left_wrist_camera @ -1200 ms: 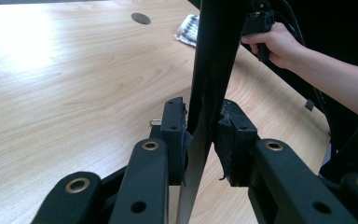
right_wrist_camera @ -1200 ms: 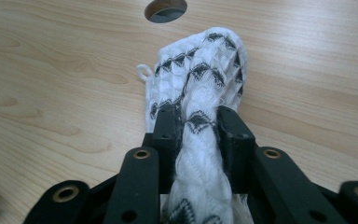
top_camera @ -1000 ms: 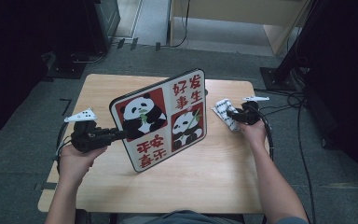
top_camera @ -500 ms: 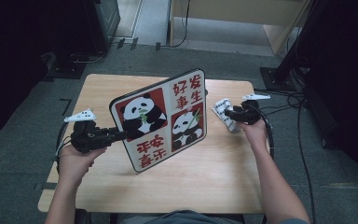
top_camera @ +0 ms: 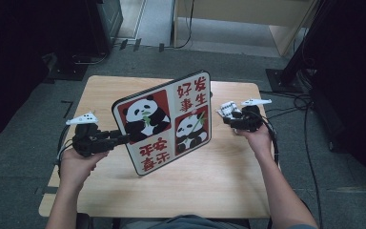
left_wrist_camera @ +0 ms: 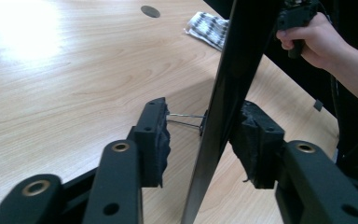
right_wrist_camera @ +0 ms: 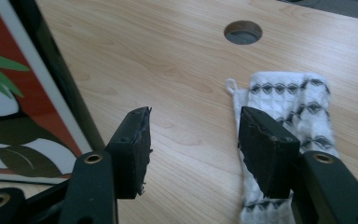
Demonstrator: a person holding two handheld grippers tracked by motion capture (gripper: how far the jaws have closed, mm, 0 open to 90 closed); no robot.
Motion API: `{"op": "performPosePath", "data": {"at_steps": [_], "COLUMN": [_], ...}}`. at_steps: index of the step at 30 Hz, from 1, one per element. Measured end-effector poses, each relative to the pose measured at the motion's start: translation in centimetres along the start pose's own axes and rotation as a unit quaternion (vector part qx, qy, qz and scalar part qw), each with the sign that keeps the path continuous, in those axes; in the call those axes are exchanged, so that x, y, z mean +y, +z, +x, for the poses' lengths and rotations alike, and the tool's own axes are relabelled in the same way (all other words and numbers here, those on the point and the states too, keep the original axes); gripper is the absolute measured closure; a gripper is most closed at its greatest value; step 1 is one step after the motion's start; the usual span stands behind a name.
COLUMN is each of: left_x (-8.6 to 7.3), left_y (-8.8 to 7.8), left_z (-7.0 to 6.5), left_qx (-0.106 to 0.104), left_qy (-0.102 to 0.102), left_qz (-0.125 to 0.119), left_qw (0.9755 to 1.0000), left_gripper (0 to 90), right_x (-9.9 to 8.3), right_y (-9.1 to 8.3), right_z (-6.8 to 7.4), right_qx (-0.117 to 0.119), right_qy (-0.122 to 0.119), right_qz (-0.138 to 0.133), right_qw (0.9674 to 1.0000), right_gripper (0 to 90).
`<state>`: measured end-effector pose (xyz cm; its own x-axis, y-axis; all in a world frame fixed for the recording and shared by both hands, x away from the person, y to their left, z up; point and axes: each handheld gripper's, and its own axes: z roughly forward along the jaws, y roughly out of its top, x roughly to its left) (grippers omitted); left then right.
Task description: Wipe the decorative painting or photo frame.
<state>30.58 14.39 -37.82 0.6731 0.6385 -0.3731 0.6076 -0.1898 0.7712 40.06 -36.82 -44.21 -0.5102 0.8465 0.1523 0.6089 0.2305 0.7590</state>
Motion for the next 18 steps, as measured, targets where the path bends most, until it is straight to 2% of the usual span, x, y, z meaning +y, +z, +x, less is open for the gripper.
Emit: {"op": "performPosePath", "data": {"at_steps": [9, 18], "left_x": [-0.3, -0.8], "left_y": [0.2, 0.5], "left_z": [0.4, 1.1], "left_qx": [0.009, 0.015], "left_qy": [-0.004, -0.008], "left_qz": [0.001, 0.002], "left_qw": [1.0, 0.9999], "left_gripper": [53.2, 49.6], "right_x": [-0.2, -0.7], "right_y": [-0.2, -0.5], "right_z": [1.4, 1.9], "right_qx": [0.012, 0.023], "right_qy": [-0.02, -0.022], "right_qz": [-0.003, 0.011], "right_qw": [0.9997, 0.9994], "right_gripper": [44.5, 43.4]}}
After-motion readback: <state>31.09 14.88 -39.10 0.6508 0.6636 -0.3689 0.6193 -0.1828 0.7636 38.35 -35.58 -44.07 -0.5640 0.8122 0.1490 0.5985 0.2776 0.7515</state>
